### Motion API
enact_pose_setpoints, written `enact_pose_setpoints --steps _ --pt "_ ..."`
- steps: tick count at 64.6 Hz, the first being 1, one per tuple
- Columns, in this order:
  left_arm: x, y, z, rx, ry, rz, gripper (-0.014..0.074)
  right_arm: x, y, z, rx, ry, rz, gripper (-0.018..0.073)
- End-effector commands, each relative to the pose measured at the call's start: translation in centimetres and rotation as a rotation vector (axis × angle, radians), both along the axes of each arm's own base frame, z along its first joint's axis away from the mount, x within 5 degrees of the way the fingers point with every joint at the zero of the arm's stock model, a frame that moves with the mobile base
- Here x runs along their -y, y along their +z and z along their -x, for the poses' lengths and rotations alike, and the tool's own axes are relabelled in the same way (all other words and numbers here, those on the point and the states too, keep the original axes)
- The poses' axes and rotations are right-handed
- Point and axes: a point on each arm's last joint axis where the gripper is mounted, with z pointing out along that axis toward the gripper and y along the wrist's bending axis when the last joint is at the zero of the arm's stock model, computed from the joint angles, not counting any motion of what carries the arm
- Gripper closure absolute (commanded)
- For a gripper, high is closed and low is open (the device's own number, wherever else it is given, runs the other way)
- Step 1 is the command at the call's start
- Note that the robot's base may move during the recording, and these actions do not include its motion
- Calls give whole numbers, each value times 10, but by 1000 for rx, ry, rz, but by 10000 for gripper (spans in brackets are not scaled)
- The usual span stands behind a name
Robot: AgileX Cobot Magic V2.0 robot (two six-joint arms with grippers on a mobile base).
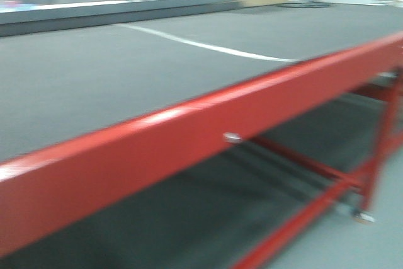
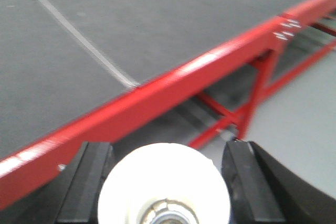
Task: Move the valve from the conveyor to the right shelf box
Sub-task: 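Drive away from the conveyor toward the shelf rack holding both valves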
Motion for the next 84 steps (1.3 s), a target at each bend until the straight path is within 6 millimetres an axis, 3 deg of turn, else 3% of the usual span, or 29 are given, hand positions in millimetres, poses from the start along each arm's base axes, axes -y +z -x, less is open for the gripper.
enact_pose_setpoints --steps 1,84 --pt "1 8 2 70 -8 5 707 1 13 3 101 -13 1 712" --pt "1 8 2 70 -8 5 707 1 13 3 101 -13 1 712"
